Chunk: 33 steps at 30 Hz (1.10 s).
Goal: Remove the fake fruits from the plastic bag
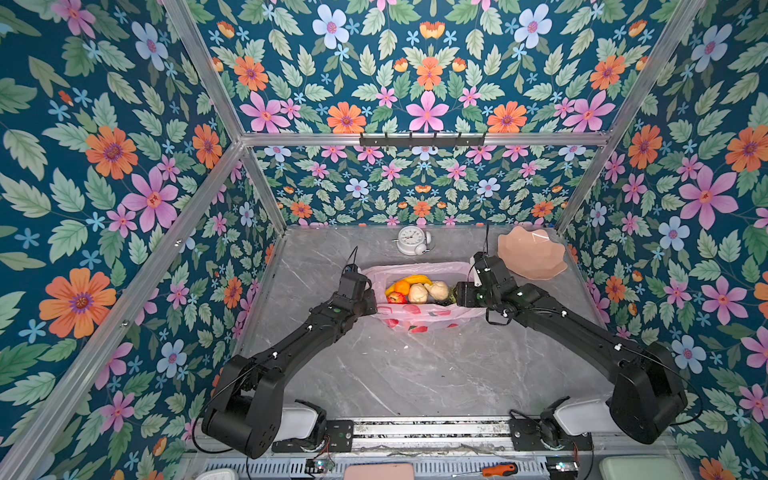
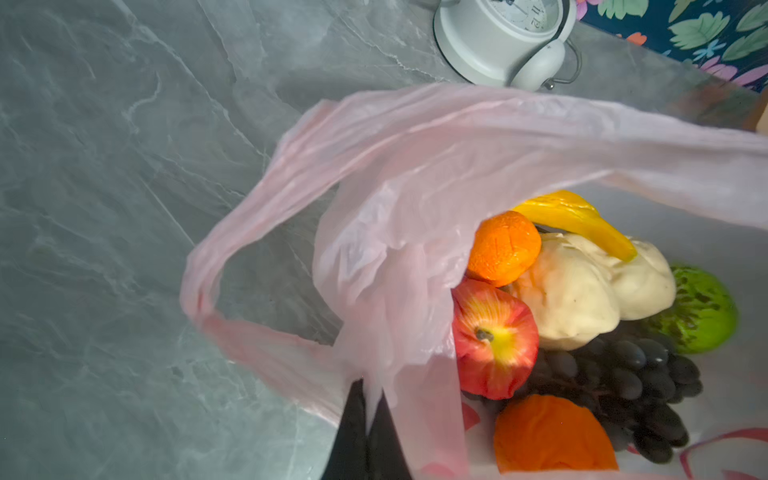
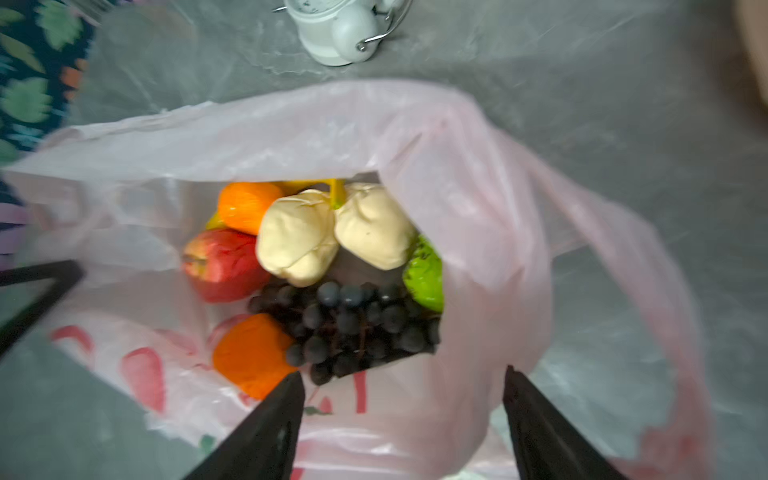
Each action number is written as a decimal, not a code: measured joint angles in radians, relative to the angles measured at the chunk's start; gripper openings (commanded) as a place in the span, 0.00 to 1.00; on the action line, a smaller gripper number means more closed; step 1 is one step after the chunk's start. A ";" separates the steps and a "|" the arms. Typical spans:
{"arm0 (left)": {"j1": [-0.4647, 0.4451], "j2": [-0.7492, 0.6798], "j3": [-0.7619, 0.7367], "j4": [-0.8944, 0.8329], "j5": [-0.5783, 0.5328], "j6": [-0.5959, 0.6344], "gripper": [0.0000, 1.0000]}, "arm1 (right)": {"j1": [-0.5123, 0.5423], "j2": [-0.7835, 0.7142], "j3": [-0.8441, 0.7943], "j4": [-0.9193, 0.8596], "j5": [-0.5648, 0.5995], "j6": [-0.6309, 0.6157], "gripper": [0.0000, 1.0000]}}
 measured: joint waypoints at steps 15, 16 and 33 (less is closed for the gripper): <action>-0.003 0.002 0.022 -0.019 -0.033 0.023 0.00 | 0.031 0.343 0.298 -0.095 0.324 -0.430 0.57; -0.003 0.003 0.021 -0.019 -0.040 0.023 0.00 | 0.023 0.368 0.319 -0.096 0.321 -0.437 0.48; 0.137 0.081 -0.048 0.044 0.089 0.011 0.00 | -0.223 0.512 0.397 -0.134 -0.285 -0.260 0.07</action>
